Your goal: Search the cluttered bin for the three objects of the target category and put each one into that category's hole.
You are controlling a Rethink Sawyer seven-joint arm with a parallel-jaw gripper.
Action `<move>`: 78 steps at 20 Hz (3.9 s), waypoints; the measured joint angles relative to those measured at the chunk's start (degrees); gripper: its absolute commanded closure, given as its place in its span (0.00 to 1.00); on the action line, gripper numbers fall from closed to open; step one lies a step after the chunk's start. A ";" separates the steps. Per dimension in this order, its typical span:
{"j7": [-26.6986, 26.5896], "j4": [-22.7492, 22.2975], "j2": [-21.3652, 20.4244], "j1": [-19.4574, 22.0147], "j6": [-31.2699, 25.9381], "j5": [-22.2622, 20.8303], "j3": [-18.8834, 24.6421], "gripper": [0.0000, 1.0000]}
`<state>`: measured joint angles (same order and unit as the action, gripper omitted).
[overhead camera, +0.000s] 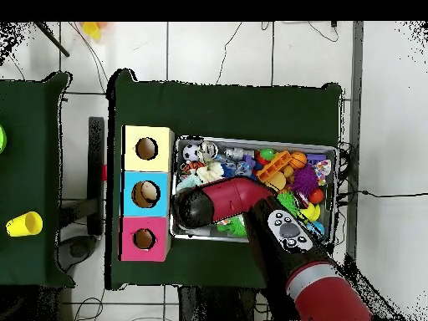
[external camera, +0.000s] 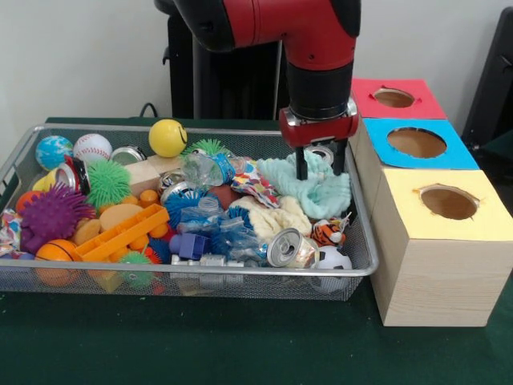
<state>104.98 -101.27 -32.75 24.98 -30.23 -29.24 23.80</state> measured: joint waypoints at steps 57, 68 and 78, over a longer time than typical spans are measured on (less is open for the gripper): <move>0.01 11.06 6.58 -7.28 1.03 8.75 -8.26 0.00; 0.00 11.75 7.37 -7.27 1.37 9.33 -8.34 0.00; 0.00 14.14 8.33 -7.27 -2.28 10.06 -8.07 0.00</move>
<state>104.98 -87.13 -24.42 17.71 -32.51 -19.18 15.73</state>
